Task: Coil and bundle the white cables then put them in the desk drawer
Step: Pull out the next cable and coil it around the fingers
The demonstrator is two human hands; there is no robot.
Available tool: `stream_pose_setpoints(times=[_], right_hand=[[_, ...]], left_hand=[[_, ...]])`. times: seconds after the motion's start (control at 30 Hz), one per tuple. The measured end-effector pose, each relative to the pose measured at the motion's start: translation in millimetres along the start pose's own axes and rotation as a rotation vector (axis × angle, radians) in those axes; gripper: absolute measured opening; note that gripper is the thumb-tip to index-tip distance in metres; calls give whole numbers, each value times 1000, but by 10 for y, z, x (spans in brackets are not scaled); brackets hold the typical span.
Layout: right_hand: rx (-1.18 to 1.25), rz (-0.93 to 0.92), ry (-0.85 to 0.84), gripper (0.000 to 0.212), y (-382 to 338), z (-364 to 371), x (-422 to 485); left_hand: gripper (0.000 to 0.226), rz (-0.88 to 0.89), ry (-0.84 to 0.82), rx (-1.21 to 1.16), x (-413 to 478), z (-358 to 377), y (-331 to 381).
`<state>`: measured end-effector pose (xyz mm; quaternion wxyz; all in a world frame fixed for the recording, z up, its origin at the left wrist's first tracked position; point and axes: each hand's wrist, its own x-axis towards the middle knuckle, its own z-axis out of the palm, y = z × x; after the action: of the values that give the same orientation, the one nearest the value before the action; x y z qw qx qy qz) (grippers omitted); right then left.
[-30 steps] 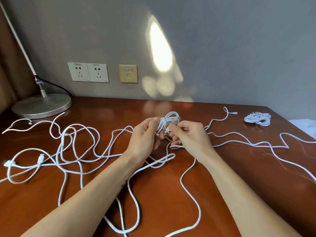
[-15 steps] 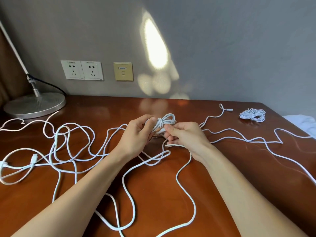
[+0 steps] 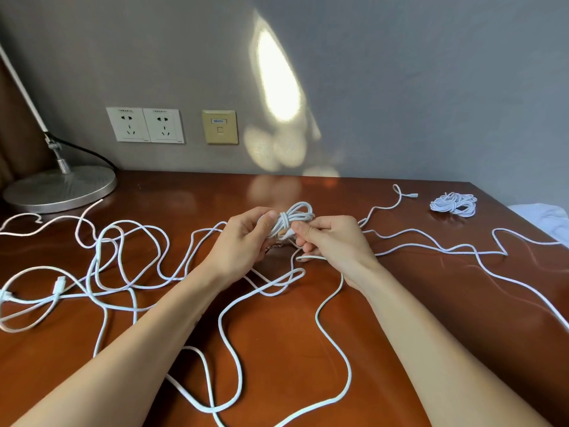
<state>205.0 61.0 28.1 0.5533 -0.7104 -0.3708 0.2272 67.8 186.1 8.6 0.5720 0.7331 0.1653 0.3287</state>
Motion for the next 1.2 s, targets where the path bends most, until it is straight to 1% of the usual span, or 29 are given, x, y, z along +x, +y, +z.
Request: stream_pose_setpoints(times=[0.07,0.13,0.2,0.23,0.33,0.43,0.6,0.77,0.97,1.2], right_hand=[[-32,1,37,23,14,0,6],[-75,-13,111,30,17,-6,12],[-84,-72,169,39,18,-20,12],[-67,-123,179,39,22,-19,16],[-76,-280,173,33,59,7,25],[-138,-360,185,28,88,21,31],[-198,-427,207,24,113,39,34],[-241,-450,222,20,115,52,26],[-286,-525,279,21,144,85,37],[-307,-591,284,18,159,84,59]], left_hand=[[30,-6,-3,-4,3,-13,4],[30,-14,-10,-1,-1,-29,6],[30,-13,-28,10,-6,-35,0],[29,-14,-37,7,-7,-34,-1],[29,-20,-43,6,-2,-37,-7],[28,-10,-33,42,-1,-43,-11],[28,8,-24,82,7,-46,-10],[27,15,-29,103,3,-47,24],[29,94,2,281,-18,-30,78],[26,109,-8,349,-48,-13,113]])
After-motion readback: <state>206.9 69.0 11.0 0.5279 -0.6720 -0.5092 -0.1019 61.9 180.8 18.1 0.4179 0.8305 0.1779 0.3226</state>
